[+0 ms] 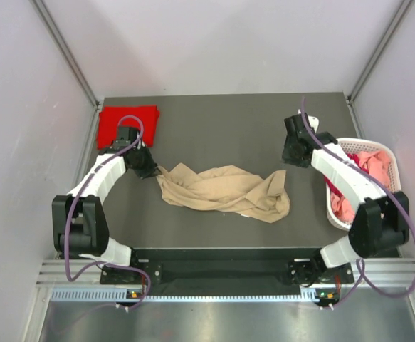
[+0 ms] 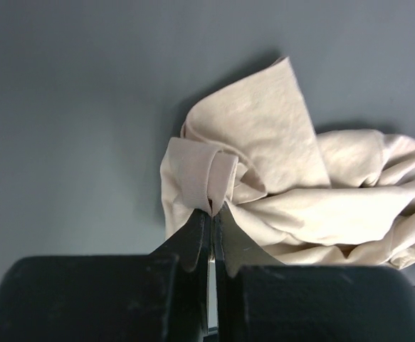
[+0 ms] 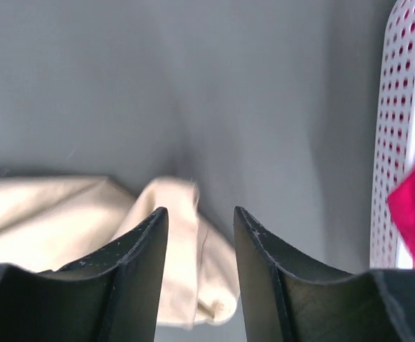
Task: Fold and stack the t-shirts
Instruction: Flatten the tshirt out
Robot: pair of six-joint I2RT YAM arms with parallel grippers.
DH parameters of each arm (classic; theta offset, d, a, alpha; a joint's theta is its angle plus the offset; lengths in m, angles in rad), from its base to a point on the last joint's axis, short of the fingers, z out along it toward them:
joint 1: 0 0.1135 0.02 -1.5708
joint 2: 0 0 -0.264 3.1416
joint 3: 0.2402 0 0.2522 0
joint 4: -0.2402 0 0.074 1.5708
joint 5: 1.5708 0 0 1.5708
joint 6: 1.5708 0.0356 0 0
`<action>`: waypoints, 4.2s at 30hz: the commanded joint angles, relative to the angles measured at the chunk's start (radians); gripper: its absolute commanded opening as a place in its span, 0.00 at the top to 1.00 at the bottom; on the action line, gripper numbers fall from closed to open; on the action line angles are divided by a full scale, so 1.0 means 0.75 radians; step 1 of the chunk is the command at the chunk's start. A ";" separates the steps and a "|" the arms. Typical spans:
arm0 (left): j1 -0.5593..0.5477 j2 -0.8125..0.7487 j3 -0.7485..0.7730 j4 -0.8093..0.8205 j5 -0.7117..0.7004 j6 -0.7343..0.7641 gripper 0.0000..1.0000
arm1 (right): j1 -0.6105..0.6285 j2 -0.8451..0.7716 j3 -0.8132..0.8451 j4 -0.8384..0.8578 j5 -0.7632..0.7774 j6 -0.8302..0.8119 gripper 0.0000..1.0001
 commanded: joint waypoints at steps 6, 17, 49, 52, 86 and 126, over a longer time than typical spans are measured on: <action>0.008 0.021 0.046 0.106 0.084 0.006 1.00 | 0.287 -0.469 -0.352 0.134 -0.115 0.097 0.58; 0.008 -0.013 0.021 0.112 0.117 0.023 1.00 | 0.334 -0.567 -0.606 0.114 0.018 0.557 0.58; 0.008 -0.260 0.156 -0.121 -0.143 0.080 1.00 | 0.255 -0.739 -0.445 0.106 0.320 0.410 1.00; 0.008 -0.353 0.311 -0.117 -0.190 0.019 1.00 | 0.169 -0.766 -0.141 0.099 0.365 0.289 1.00; 0.010 -0.731 0.993 -0.330 -0.026 -0.349 1.00 | 0.025 -1.007 0.821 -0.060 -0.111 0.113 1.00; 0.059 -0.307 0.439 0.638 0.072 -0.411 1.00 | -0.605 -0.483 0.551 0.253 -0.655 -0.003 1.00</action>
